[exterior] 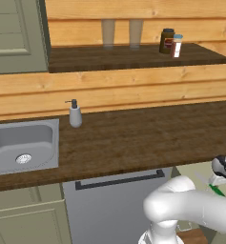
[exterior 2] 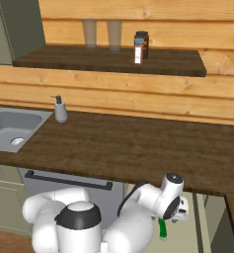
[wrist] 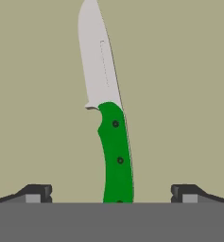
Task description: Pick up the knife from the drawer and place it on the cutting board. Then place the meat from the plate to the cutting board.
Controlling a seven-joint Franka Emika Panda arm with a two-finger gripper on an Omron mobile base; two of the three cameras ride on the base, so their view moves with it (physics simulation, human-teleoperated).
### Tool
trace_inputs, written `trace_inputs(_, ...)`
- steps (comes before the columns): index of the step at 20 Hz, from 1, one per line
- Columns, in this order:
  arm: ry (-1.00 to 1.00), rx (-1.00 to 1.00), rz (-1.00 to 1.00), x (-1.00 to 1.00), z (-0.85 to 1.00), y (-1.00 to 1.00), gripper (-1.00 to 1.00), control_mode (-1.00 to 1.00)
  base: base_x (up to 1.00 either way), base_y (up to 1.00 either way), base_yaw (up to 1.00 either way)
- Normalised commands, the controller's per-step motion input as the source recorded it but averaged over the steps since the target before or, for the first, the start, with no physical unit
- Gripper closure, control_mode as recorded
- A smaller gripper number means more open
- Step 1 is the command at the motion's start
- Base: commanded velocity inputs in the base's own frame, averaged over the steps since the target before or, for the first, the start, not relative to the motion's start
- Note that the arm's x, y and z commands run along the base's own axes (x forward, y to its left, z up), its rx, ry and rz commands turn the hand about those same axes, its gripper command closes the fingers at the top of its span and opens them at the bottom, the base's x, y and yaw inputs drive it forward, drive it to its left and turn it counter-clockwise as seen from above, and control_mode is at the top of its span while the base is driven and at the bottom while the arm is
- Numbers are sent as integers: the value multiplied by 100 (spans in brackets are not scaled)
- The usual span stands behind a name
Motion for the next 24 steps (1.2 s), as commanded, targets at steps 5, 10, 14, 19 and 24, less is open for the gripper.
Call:
trace_inputs(5, 0, 0, 0, 0, -38, 0, -100, -100, 0, 0, 0)
trace_inputs(10, 0, 0, 0, 0, -28, 0, -100, -100, 0, 0, 0)
trace_inputs(14, 0, 0, 0, 0, -28, 0, -100, -100, 0, 0, 0)
trace_inputs(19, 0, 0, 0, 0, -30, 0, -100, -100, 0, 0, 0)
trace_inputs(24, 0, 0, 0, 0, -25, 0, -100, -100, 0, 0, 0)
